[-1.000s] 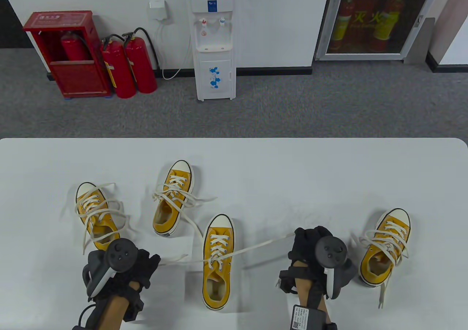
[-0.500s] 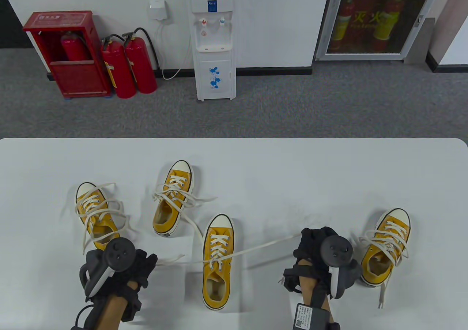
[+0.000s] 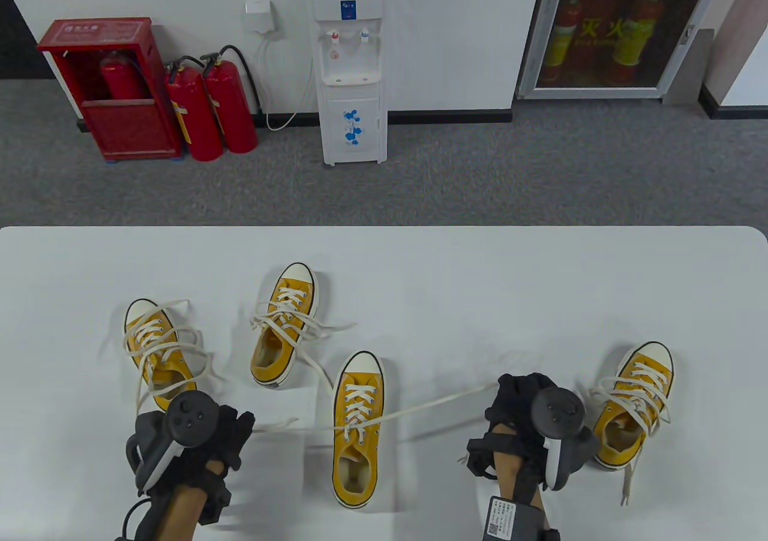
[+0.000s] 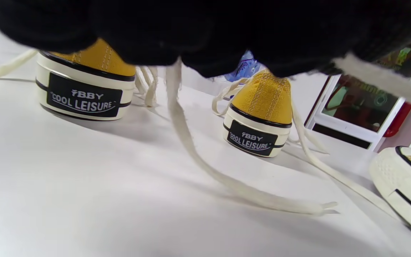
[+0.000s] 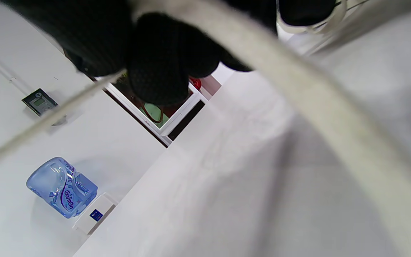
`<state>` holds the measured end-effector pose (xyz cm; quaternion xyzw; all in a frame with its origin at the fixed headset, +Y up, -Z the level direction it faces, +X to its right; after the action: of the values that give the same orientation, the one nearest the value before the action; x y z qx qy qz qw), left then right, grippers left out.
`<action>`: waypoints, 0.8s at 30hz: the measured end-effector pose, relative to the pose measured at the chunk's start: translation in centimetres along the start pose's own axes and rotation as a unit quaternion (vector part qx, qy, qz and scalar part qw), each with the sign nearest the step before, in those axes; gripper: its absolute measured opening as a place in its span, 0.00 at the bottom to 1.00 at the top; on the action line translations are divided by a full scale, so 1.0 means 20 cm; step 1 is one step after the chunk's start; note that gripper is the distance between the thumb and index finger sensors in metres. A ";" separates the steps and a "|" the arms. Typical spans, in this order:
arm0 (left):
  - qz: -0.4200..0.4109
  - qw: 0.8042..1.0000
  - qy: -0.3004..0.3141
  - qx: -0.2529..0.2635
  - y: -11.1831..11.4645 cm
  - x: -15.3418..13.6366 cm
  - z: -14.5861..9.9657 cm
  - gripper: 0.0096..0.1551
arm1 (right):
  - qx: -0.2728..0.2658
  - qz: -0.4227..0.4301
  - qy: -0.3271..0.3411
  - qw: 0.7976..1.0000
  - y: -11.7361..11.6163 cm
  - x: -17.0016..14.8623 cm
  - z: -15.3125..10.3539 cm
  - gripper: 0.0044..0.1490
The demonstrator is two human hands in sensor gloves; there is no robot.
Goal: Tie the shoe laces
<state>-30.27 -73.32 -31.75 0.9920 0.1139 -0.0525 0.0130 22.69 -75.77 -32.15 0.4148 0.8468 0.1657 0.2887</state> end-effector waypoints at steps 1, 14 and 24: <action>-0.004 1.000 0.000 0.007 0.00 0.00 0.00 0.18 | 0.001 0.000 0.003 1.000 0.00 0.00 0.00 0.25; -0.160 0.985 0.012 0.069 -0.03 -0.02 -0.03 0.19 | 0.030 -0.038 0.099 0.994 -0.08 0.17 -0.08 0.37; -0.161 0.984 0.026 0.072 -0.02 0.00 -0.03 0.19 | 0.112 -0.036 0.244 0.963 -0.25 0.38 -0.29 0.36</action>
<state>-30.22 -72.94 -31.22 0.9601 0.2684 -0.0357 -0.0704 12.32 -72.92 -32.90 0.3608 0.9190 0.1557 0.0315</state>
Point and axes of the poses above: the tracker on the back of each hand, its own x axis roughly to the thumb side, its own z axis roughly from the wrist to the fingertips, y = z × x, the point moved 4 cm from there along z, roughly from the wrist to the fingertips, and after that the axes turned 6 degrees about z, right-handed, at the moved point
